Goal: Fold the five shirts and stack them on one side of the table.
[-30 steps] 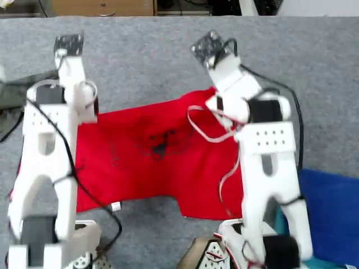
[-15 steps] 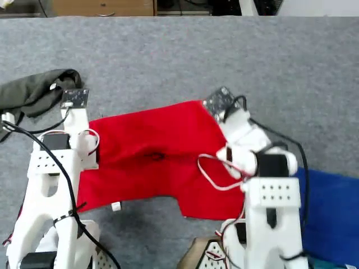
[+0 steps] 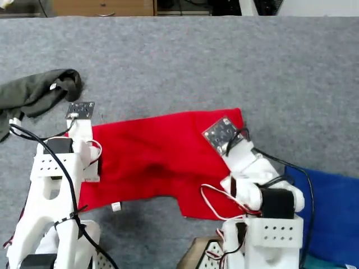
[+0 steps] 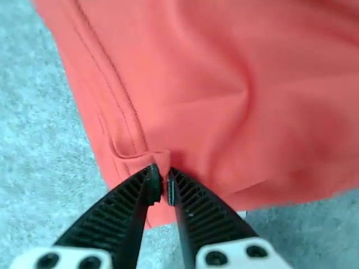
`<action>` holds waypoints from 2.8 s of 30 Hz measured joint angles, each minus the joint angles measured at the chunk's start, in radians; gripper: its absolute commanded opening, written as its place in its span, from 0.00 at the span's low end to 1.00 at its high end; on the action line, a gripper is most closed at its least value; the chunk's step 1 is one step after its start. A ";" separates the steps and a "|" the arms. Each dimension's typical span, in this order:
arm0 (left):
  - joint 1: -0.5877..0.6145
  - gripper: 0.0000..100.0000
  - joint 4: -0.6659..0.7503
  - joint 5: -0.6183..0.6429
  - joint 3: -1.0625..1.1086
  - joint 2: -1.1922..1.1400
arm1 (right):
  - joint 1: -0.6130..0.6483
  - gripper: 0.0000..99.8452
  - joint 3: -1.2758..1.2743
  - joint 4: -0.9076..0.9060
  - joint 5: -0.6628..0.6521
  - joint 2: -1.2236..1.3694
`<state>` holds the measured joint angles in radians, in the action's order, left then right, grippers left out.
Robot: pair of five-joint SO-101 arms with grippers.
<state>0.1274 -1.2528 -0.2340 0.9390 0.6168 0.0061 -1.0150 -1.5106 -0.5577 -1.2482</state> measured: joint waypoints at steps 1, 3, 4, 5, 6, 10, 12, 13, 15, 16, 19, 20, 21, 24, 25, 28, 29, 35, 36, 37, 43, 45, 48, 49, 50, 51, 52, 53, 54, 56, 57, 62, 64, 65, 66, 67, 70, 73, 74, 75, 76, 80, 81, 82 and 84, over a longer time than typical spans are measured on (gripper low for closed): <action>0.000 0.02 -0.011 -0.006 0.000 0.000 | -0.009 0.00 0.000 -0.009 -0.021 -0.002; -0.003 0.02 -0.029 -0.014 0.002 0.000 | -0.028 0.00 0.000 -0.028 -0.060 -0.003; -0.003 0.02 -0.038 -0.025 0.002 0.000 | -0.034 0.00 0.000 -0.037 -0.077 -0.003; -0.003 0.02 -0.048 -0.040 0.002 0.003 | -0.037 0.00 0.000 -0.046 -0.098 -0.003; -0.003 0.02 -0.060 -0.048 0.002 0.014 | -0.038 0.00 0.000 -0.057 -0.118 -0.003; -0.006 0.02 -0.104 -0.055 0.002 0.098 | -0.038 0.00 0.000 -0.100 -0.216 -0.014; -0.009 0.02 -0.117 -0.055 0.002 0.150 | -0.038 0.01 0.000 -0.115 -0.265 -0.015; -0.009 0.02 -0.123 -0.055 0.002 0.173 | -0.038 0.02 0.000 -0.117 -0.284 -0.015; -0.009 0.02 -0.146 -0.055 0.002 0.212 | -0.038 0.08 0.000 -0.120 -0.305 -0.015; -0.009 0.02 -0.158 -0.055 0.002 0.226 | -0.038 0.11 0.000 -0.120 -0.310 -0.015; -0.009 0.02 -0.186 -0.061 0.002 0.244 | -0.038 0.16 0.000 -0.120 -0.313 -0.015; -0.009 0.02 -0.192 -0.061 0.002 0.244 | -0.038 0.17 0.000 -0.120 -0.315 -0.015; -0.009 0.02 -0.195 -0.061 0.002 0.245 | -0.038 0.17 0.000 -0.120 -0.318 -0.015; -0.009 0.04 -0.204 -0.064 0.002 0.247 | -0.038 0.17 0.000 -0.120 -0.318 -0.015; -0.009 0.08 -0.215 -0.072 0.002 0.247 | -0.038 0.17 0.000 -0.120 -0.318 -0.015; -0.009 0.20 -0.255 -0.129 -0.011 0.252 | -0.038 0.17 0.005 -0.120 -0.318 -0.015; -0.009 0.22 -0.272 -0.137 -0.020 0.252 | -0.040 0.16 0.011 -0.120 -0.318 -0.015; 0.049 0.13 -0.373 -0.147 -0.155 0.252 | -0.038 0.01 0.097 -0.069 -0.215 0.011; 0.063 0.09 -0.387 -0.147 -0.196 0.252 | -0.038 0.01 0.107 -0.044 -0.186 0.037; 0.071 0.04 -0.396 -0.147 -0.238 0.253 | -0.038 0.00 0.120 -0.026 -0.158 0.069; 0.046 0.02 -0.341 -0.069 -0.334 0.249 | 0.115 0.00 0.216 0.006 0.035 0.359; 0.028 0.02 -0.262 0.020 -0.296 0.218 | 0.193 0.00 0.244 0.023 0.092 0.466; 0.009 0.02 -0.110 0.118 -0.215 0.130 | 0.285 0.00 0.276 0.075 0.169 0.621; 0.005 0.02 -0.060 0.135 -0.192 0.094 | 0.299 0.00 0.285 0.100 0.192 0.672; 0.003 0.02 -0.009 0.140 -0.173 0.054 | 0.310 0.00 0.299 0.120 0.212 0.720; 0.002 0.02 0.031 0.143 -0.163 0.015 | 0.318 0.00 0.315 0.135 0.230 0.764; 0.002 0.02 0.066 0.146 -0.161 -0.023 | 0.324 0.00 0.331 0.146 0.245 0.806; 0.002 0.02 0.097 0.147 -0.161 -0.057 | 0.325 0.00 0.350 0.152 0.258 0.845; 0.002 0.02 0.120 0.147 -0.161 -0.087 | 0.327 0.00 0.368 0.157 0.267 0.884; 0.002 0.02 0.152 0.147 -0.160 -0.137 | 0.327 0.00 0.391 0.166 0.275 0.953; 0.002 0.02 0.166 0.147 -0.155 -0.157 | 0.327 0.00 0.397 0.170 0.275 0.987; 0.002 0.02 0.199 0.147 -0.146 -0.212 | 0.331 0.00 0.402 0.180 0.276 1.094; 0.002 0.02 0.203 0.147 -0.144 -0.216 | 0.330 0.00 0.402 0.181 0.276 1.117; 0.002 0.02 0.204 0.147 -0.144 -0.216 | 0.330 0.00 0.402 0.181 0.276 1.126; 0.002 0.02 0.204 0.147 -0.144 -0.216 | 0.330 0.00 0.402 0.181 0.276 1.128; 0.002 0.02 0.204 0.147 -0.144 -0.216 | 0.330 0.00 0.402 0.181 0.276 1.128; 0.002 0.02 0.204 0.147 -0.144 -0.216 | 0.330 0.00 0.402 0.176 0.272 1.128; 0.002 0.02 0.204 0.147 -0.144 -0.216 | 0.339 0.00 0.402 0.141 0.249 1.128; 0.002 0.02 0.204 0.147 -0.144 -0.216 | 0.348 0.00 0.402 0.132 0.238 1.128; 0.002 0.02 0.204 0.147 -0.144 -0.216 | 0.354 0.00 0.402 0.126 0.233 1.128; 0.002 0.02 0.204 0.147 -0.144 -0.216 | 0.362 0.00 0.396 0.124 0.229 1.128; 0.002 0.02 0.204 0.147 -0.144 -0.216 | 0.425 0.00 0.344 0.123 0.218 1.128; 0.002 0.02 0.204 0.147 -0.144 -0.216 | 0.446 0.00 0.330 0.123 0.218 1.128; 0.002 0.02 0.204 0.147 -0.144 -0.216 | 0.468 0.00 0.313 0.123 0.218 1.128; 0.002 0.02 0.204 0.147 -0.144 -0.216 | 0.511 0.00 0.282 0.123 0.218 1.128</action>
<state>0.1289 -1.0487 -0.0867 0.7948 0.4005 0.5171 -0.7327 -1.3878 -0.3399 -0.1204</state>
